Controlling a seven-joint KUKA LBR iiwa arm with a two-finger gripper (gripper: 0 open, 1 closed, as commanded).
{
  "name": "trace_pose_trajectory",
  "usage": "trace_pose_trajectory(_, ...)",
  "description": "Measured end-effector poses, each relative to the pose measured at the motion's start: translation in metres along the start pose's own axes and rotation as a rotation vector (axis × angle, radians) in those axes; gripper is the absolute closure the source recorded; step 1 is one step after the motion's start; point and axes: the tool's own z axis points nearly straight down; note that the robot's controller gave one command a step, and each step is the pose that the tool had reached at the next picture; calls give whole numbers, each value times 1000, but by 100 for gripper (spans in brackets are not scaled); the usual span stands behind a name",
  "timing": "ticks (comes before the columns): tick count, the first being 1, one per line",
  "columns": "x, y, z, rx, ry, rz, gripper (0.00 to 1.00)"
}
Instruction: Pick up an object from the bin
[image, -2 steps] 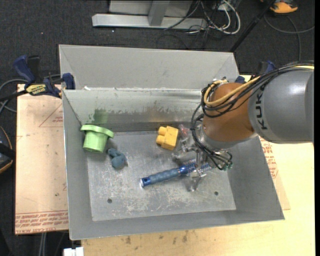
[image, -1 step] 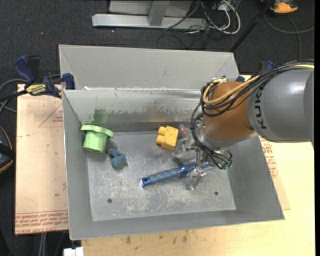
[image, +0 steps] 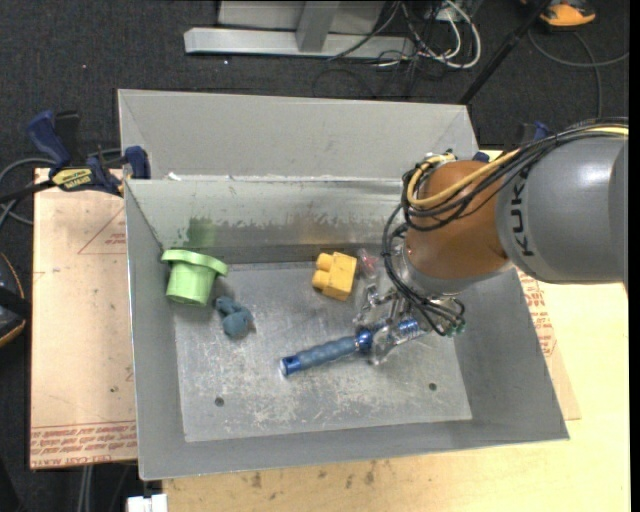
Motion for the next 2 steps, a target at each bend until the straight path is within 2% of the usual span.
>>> trace_pose_trajectory(1,-1,0,-23,-1,5,2,100)
trace_pose_trajectory(2,-2,0,-24,-2,8,4,100)
